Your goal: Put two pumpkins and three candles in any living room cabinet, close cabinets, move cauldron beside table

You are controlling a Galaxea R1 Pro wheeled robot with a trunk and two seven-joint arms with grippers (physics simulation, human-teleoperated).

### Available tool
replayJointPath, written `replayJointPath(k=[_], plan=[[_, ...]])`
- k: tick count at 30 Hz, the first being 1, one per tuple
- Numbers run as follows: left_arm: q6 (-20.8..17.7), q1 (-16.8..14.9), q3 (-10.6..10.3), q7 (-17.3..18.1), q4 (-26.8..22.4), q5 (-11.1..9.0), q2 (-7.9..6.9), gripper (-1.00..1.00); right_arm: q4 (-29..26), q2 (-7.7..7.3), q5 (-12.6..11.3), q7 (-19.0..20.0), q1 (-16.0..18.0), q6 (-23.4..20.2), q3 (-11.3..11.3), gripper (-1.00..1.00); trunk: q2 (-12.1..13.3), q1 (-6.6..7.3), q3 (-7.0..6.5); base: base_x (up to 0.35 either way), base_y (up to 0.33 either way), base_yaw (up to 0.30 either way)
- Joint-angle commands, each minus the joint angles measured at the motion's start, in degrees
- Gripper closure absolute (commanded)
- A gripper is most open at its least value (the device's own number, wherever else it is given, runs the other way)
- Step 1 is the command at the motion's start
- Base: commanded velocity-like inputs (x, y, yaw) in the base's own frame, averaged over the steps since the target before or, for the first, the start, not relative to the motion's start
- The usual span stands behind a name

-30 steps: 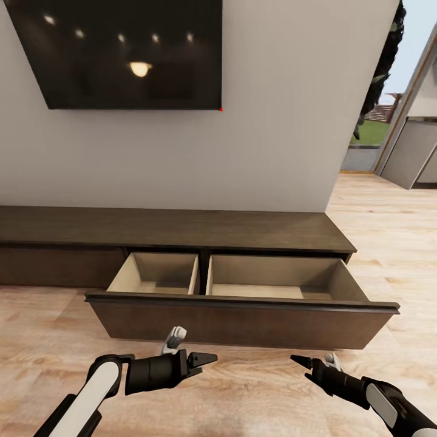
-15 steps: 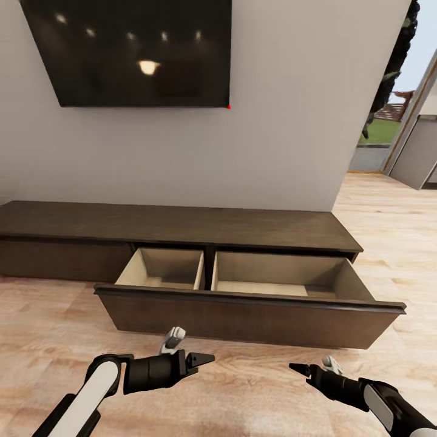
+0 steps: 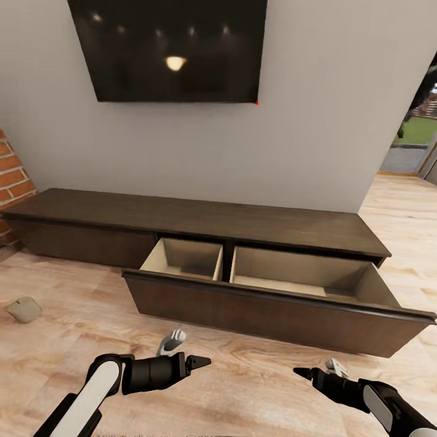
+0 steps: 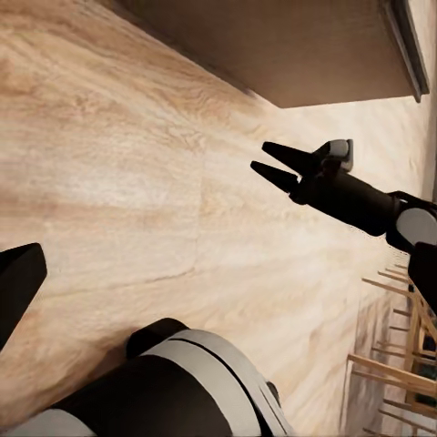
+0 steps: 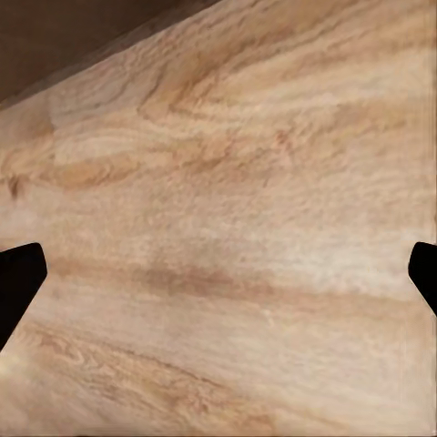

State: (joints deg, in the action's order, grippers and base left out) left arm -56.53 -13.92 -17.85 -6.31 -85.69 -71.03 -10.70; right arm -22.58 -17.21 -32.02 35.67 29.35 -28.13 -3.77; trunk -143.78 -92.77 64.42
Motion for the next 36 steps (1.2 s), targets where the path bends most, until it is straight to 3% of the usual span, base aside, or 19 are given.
replayJointPath(k=[1,4,9,18,36], plan=[[-0.1,-0.1,-0.1,-0.7,-0.1,-0.6,-0.03,-1.00,-0.1,-0.06,-0.6,-1.5,0.0,-0.3,-0.4,-1.00,0.0,0.01,0.11,-0.002,0.000,0.222],[-0.1,-0.1,-0.1,-0.9,0.0,-0.6,-0.03,-1.00,-0.1,-0.03,-0.4,-7.3,0.0,-0.2,-0.5,-1.00,0.0,0.01,0.28,-0.001,0.000,0.219],[-0.1,-0.1,-0.1,-1.5,0.0,-0.5,-0.03,-1.00,-0.3,0.03,-0.1,-12.2,0.0,-0.2,-0.5,-1.00,0.0,0.01,0.58,0.000,0.000,0.216],[0.2,-0.1,-0.2,-1.9,0.1,-0.4,0.09,-1.00,-0.3,-0.01,-0.1,-12.9,0.0,0.9,-0.4,-1.00,0.0,0.01,1.13,0.000,-0.016,0.210],[0.4,-0.1,-0.3,-2.0,0.1,-0.1,0.50,-1.00,-0.1,-0.02,0.6,-13.3,0.0,5.4,-0.4,-1.00,0.0,0.01,2.25,0.000,-0.141,0.209]])
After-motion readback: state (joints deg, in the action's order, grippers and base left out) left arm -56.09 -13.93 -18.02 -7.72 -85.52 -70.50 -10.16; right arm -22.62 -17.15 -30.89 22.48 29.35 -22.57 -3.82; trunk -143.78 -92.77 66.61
